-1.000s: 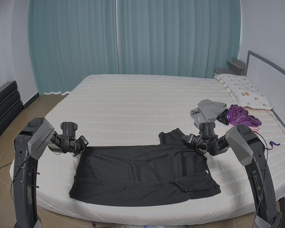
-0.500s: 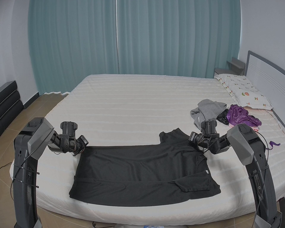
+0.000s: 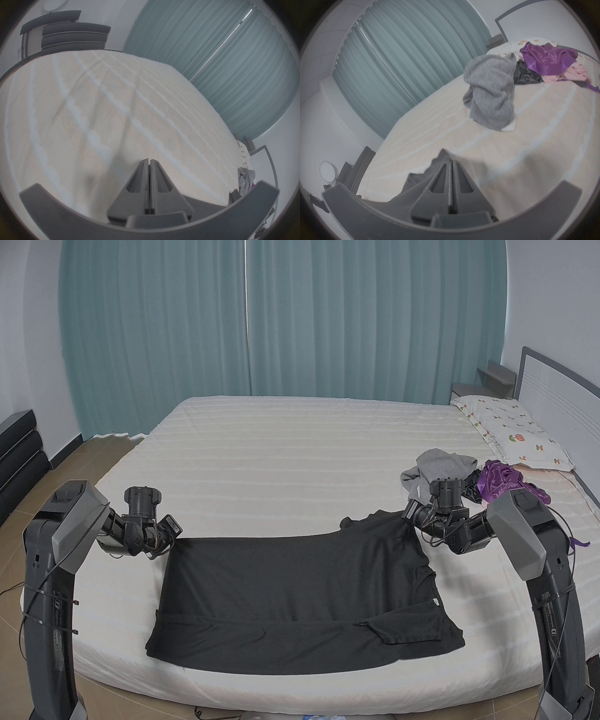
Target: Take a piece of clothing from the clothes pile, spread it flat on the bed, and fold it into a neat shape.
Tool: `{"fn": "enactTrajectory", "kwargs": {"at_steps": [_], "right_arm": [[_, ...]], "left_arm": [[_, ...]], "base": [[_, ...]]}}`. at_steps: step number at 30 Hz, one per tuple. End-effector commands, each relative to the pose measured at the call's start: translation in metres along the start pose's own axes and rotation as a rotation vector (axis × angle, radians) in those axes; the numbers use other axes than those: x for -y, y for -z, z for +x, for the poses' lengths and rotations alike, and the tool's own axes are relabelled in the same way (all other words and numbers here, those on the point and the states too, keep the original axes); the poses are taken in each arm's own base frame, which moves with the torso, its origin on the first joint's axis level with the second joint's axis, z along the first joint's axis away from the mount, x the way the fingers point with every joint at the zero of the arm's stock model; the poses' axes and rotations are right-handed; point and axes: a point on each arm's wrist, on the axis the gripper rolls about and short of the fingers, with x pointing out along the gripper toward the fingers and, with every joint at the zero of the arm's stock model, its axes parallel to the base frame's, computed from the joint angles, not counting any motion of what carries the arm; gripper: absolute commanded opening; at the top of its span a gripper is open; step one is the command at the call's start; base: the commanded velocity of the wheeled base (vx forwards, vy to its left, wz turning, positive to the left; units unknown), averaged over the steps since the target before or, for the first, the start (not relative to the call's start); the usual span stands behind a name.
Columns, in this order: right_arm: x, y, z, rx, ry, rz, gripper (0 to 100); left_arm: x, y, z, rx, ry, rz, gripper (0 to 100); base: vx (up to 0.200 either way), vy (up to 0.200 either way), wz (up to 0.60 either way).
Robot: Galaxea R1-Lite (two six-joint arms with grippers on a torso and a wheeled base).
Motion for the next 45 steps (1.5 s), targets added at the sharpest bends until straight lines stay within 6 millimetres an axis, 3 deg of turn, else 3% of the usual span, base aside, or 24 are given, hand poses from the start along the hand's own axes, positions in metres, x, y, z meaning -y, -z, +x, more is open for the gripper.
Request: {"fn": "enactTrajectory", "kwargs": {"at_steps": [1,18,39,45], "right_arm": [[-0.007,-0.025,-0.021,0.062,-0.021,0.012,0],[-0.005,-0.028,-0.025,0.086,-0.027,0.018,0],[0.005,-0.028,-0.051,0.047,-0.022,0.03,0],[0.01,-0.023,-0.066,-0.012,-0.028,0.036,0]], "left_arm": [[0.008,-0.011,-0.009,0.061,0.022,-0.006,0],[0.012,-0.016,-0.035,0.103,0.061,-0.007,0],[0.007,-0.008,-0.039,0.081,0.046,0.0,0],[0.005,-0.007,-0.056,0.068,0.032,0.054,0]], "base": [[0.0,0.0,0.0],[0.0,0.0,0.0],[0.0,0.0,0.0],[0.0,0.0,0.0]]}}
